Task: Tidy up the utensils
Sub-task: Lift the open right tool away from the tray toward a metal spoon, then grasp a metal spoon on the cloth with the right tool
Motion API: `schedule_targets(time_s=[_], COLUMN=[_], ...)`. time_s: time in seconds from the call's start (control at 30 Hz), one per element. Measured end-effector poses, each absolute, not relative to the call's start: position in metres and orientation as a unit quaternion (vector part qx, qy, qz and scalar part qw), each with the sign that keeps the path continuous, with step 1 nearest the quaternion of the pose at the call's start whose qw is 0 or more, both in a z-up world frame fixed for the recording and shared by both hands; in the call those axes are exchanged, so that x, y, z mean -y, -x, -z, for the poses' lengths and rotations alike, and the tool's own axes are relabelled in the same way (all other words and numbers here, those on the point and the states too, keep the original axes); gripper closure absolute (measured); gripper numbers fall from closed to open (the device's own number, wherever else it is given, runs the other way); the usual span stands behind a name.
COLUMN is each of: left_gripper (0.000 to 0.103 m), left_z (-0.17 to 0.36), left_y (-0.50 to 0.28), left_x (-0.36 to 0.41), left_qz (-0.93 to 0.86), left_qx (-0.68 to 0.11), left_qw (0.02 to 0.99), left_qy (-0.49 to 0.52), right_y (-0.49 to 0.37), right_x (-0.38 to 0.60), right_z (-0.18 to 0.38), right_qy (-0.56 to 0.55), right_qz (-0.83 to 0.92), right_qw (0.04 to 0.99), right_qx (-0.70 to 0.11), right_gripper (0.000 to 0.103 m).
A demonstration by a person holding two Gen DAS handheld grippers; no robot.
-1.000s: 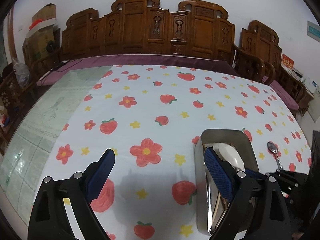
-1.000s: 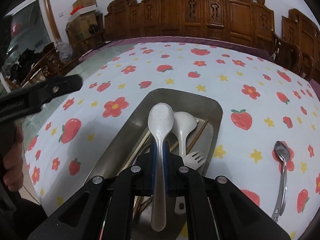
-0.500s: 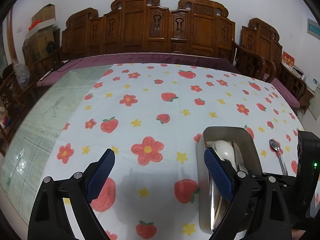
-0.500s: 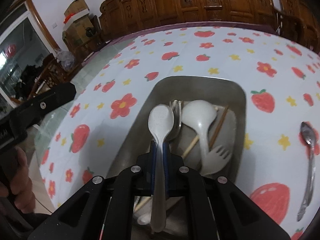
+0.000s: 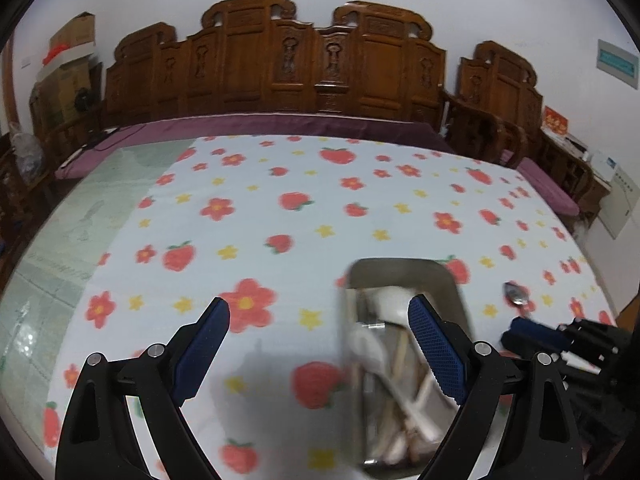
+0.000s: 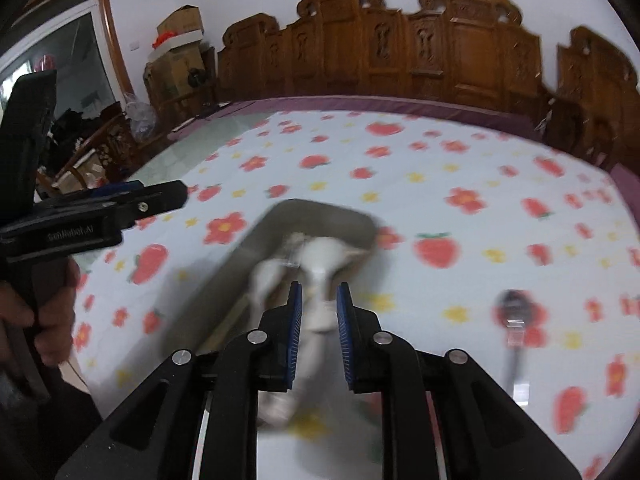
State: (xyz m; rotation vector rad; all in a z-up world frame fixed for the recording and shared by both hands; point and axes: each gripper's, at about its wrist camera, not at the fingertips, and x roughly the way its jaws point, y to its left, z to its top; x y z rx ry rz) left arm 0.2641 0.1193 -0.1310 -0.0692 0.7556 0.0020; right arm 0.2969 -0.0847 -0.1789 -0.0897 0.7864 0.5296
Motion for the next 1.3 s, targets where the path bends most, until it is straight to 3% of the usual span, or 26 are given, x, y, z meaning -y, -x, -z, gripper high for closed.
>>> schedule_targets(time_s=[0.4,0.87,1.0,1.3], left_gripper=[0.016,0.016,0.016,0.016], left_z=[0.138,0.155,0.155,0.155], left_y=[-0.262,-0.255,-0.254,-0.255], left_x=[-0.038,0.010,0.011,0.013], left_qz=[0.060,0.110,0.108,0.108], left_qx=[-0.363,-0.382,-0.379,-0.380], left_qw=[0.930,0.917,0.919,0.918], left_qy=[0.012,-0.021,-0.020,-0.021], right_y=[-0.332,-0.353,-0.355,-0.352], right_x=[0.200,0.204,0.212,0.220], right_z=[0.218,0.266,0.266,0.259], right_qy=[0.049,0.008,-0.027,-0.041], right_qz=[-0.178,-0.191,-0.204,-0.208], right_qw=[0.892,0.864,0.857,0.858], right_qx=[-0.412,-0.465,-0.473,-0.467], right_gripper=[0.083,0.084,0.095,0.099])
